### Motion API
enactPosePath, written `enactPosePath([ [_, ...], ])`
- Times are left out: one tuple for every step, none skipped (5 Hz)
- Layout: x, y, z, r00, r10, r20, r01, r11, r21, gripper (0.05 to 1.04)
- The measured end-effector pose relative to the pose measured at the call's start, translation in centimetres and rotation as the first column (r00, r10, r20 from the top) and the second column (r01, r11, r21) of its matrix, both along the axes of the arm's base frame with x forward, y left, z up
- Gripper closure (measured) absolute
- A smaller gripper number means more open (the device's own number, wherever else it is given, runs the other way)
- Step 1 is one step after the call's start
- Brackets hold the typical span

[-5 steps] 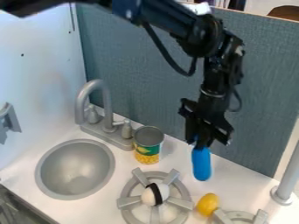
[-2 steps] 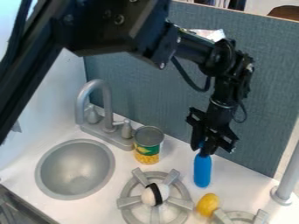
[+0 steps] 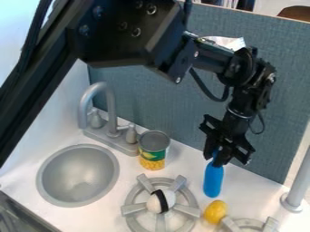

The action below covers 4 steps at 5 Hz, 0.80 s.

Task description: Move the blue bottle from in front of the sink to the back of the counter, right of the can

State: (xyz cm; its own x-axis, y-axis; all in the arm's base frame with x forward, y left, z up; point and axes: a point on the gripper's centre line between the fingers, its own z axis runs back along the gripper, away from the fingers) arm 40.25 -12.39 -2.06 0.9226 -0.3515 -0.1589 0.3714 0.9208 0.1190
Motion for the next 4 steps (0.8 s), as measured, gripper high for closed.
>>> enactPosePath([
  [-0.1, -0.1, 0.0, 1.000, 0.005, -0.018, -0.005, 1.000, -0.005, 0.705],
  [-0.4, -0.3, -0.2, 0.999, 0.007, -0.031, -0.008, 1.000, -0.027, 0.369],
  [-0.8, -0.4, -0.5, 0.999, -0.005, -0.046, 0.003, 0.999, -0.051, 0.121],
  [-0.6, 0.2, 1.1, 1.000, 0.002, -0.014, -0.003, 0.996, -0.086, 0.077],
])
